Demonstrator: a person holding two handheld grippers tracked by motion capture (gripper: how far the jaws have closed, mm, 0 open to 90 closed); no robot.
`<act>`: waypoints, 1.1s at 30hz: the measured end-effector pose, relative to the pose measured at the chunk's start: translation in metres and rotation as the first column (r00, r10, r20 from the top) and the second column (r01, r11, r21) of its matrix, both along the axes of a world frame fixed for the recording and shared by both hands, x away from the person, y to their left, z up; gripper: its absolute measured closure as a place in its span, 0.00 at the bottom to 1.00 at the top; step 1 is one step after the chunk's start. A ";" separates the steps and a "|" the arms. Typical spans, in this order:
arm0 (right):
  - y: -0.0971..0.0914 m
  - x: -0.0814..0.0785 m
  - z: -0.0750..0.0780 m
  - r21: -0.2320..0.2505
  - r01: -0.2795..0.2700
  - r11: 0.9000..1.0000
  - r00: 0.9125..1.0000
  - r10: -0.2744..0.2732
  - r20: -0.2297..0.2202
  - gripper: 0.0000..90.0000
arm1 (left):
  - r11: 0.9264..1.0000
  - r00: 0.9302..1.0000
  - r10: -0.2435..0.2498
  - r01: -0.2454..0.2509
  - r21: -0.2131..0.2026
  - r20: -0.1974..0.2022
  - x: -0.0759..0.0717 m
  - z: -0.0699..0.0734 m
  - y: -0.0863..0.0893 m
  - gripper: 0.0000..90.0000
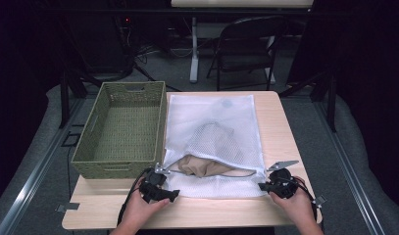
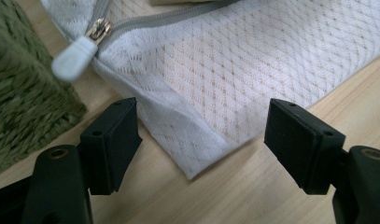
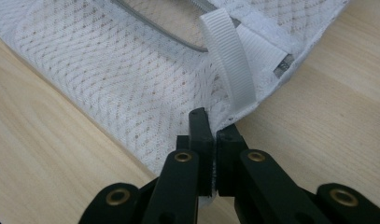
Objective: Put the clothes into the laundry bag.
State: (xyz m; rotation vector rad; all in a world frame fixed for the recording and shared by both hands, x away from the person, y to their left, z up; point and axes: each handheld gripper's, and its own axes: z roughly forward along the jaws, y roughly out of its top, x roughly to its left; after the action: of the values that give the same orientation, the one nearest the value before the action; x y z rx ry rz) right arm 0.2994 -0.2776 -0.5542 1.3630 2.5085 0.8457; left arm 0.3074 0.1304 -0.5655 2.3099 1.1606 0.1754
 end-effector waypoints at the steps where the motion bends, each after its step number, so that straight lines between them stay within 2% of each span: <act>1: 0.000 0.000 0.000 0.003 -0.002 1.000 1.000 0.002 0.001 0.98 | 1.000 1.000 0.001 -0.001 0.002 0.006 0.000 0.000 -0.001 0.29; 8: -0.001 -0.002 -0.002 0.021 0.006 1.000 1.000 -0.006 0.001 0.98 | 1.000 1.000 -0.014 0.014 0.008 0.010 0.002 0.000 -0.005 0.29; 16: 0.000 -0.002 -0.002 0.002 0.005 1.000 1.000 -0.005 0.005 0.96 | 0.999 1.000 -0.005 0.004 0.038 0.015 0.002 0.001 -0.005 0.37; 23: 0.002 -0.001 -0.003 -0.009 0.001 1.000 1.000 -0.001 0.006 0.94 | 0.996 0.999 0.001 -0.004 0.094 0.034 0.002 0.001 -0.012 0.38; 30: 0.003 -0.001 -0.004 -0.020 -0.002 1.000 1.000 0.003 0.011 0.92 | 0.995 1.000 -0.012 0.009 0.101 0.028 0.004 0.001 -0.013 0.35; 33: 0.004 -0.001 -0.004 -0.035 -0.002 0.999 1.000 0.003 0.019 0.89 | 0.995 1.000 -0.011 0.008 0.102 0.023 0.004 0.002 -0.013 0.36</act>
State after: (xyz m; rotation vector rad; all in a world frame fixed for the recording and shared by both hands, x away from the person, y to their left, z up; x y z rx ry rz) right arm 0.2984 -0.2731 -0.5580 1.3345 2.4993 0.8072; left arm 0.3118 0.1174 -0.5637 2.3951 1.1533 0.2640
